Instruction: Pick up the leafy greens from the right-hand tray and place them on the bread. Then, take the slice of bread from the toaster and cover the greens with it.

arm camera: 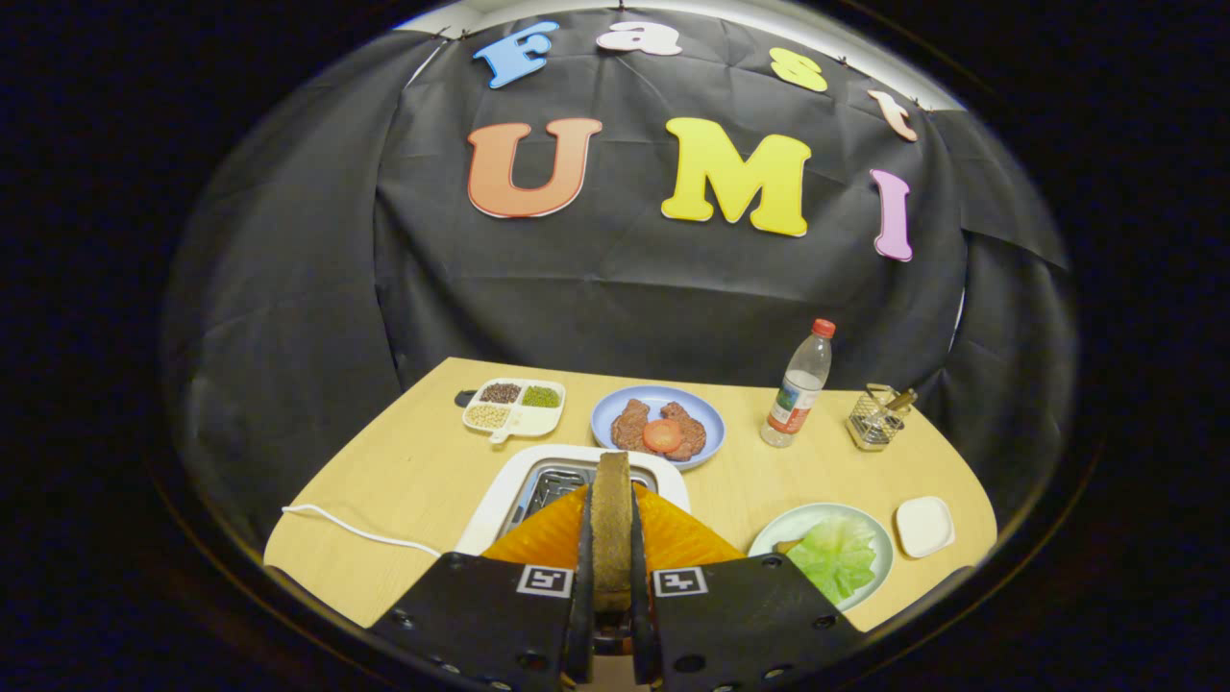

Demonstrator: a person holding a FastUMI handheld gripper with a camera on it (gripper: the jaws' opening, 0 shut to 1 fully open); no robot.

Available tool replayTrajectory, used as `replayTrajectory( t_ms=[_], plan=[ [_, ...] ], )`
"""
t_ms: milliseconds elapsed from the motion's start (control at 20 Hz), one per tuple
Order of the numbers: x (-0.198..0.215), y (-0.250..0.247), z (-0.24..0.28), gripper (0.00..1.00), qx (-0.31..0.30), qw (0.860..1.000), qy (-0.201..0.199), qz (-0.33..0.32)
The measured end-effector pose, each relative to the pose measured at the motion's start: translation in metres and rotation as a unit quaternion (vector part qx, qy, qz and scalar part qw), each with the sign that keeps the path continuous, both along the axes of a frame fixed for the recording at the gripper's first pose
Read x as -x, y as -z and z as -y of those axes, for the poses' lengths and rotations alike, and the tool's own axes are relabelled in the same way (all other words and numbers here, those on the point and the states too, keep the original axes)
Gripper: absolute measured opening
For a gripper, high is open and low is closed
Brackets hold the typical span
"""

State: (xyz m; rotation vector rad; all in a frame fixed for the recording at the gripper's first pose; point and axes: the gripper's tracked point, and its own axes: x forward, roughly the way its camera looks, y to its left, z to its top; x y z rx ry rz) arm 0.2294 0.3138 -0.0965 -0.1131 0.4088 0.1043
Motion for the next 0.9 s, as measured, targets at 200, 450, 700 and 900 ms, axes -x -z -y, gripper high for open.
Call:
replayTrajectory(
  t_ms=[200,450,700,900],
  plan=[
    [0.013,-0.023,0.0,0.14,-0.001,0.999,-0.016,0.031],
    [0.032,-0.065,0.006,0.14,-0.02,0.997,-0.027,0.066],
    [0.049,-0.11,0.029,0.14,-0.034,0.993,-0.022,0.111],
    [0.056,-0.116,0.062,0.13,-0.03,0.992,-0.001,0.119]
  ],
)
